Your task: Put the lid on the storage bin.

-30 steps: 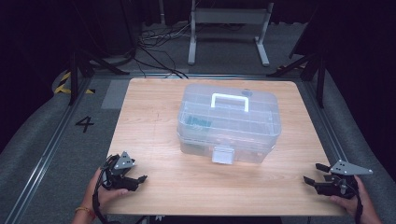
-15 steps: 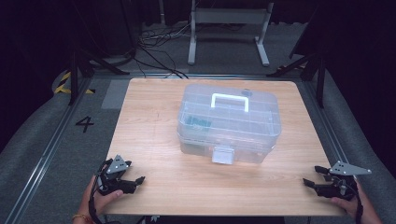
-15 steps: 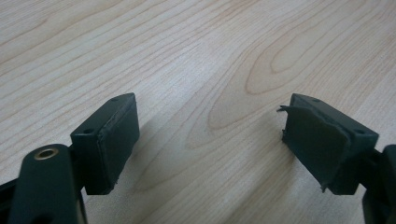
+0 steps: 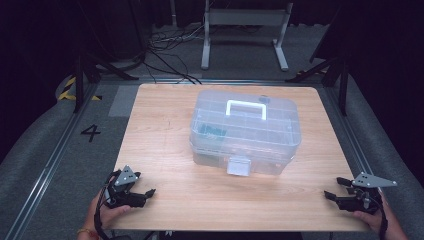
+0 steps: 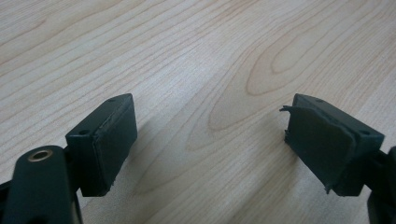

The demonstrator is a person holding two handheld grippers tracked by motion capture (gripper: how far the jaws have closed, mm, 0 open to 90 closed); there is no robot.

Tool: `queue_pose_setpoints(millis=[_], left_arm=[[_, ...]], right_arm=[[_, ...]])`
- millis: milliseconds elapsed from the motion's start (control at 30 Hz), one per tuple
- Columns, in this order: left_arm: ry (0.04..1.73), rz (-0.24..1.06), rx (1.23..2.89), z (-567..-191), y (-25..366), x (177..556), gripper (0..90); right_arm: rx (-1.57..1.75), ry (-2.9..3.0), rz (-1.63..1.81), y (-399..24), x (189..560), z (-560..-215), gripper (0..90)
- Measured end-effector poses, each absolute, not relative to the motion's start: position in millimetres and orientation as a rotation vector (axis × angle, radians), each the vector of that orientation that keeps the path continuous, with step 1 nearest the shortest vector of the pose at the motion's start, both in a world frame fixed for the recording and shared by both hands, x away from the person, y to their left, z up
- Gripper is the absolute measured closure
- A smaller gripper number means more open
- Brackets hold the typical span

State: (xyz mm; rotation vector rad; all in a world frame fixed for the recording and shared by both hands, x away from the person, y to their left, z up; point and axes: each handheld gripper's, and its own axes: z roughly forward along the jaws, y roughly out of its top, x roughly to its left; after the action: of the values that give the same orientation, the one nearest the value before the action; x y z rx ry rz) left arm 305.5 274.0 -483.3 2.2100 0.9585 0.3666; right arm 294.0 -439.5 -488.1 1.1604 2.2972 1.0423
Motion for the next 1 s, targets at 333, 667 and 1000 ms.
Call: queue_pose_setpoints(millis=[333, 667, 1000], left_arm=[[0.952, 0.371, 2.215, -483.1, 274.1, 306.1, 16.3], [0.951, 0.371, 2.216, -483.0, 274.1, 306.1, 16.3], [0.965, 0.361, 2.211, -483.3, 273.0, 305.8, 15.8]], right_arm=[[1.160, 2.297, 1.042, -439.6, 294.1, -488.1, 22.2], [1.163, 2.298, 1.043, -439.7, 294.0, -488.1, 22.4], [1.160, 2.297, 1.045, -440.1, 294.4, -488.1, 22.8]])
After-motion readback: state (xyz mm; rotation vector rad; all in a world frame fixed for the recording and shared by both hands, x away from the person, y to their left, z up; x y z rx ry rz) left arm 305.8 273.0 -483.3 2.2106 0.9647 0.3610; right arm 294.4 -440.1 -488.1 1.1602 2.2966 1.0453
